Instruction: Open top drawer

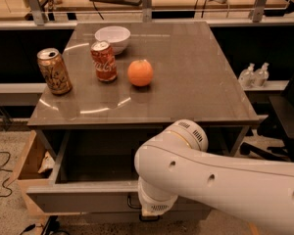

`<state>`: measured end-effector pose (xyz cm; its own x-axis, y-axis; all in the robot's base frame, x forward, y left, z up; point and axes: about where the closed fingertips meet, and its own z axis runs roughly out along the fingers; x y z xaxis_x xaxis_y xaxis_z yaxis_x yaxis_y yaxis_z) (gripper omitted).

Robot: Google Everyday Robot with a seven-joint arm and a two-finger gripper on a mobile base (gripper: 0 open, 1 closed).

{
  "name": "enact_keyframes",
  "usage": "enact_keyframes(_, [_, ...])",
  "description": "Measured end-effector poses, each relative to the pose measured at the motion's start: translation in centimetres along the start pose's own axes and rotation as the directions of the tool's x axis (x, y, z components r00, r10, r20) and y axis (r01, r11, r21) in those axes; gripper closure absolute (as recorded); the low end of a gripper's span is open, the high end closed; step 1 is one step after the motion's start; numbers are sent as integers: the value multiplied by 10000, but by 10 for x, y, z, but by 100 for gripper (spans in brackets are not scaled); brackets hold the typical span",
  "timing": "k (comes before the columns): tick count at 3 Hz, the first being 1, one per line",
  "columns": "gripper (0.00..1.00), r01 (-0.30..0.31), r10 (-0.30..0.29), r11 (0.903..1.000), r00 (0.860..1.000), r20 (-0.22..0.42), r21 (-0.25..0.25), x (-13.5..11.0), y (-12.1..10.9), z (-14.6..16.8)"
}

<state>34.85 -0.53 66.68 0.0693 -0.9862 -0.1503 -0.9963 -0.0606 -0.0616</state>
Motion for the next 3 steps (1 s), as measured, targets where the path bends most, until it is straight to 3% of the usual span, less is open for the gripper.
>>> enact_keyframes(3, [100, 25, -27, 9999, 9999, 122, 146, 6, -5, -14])
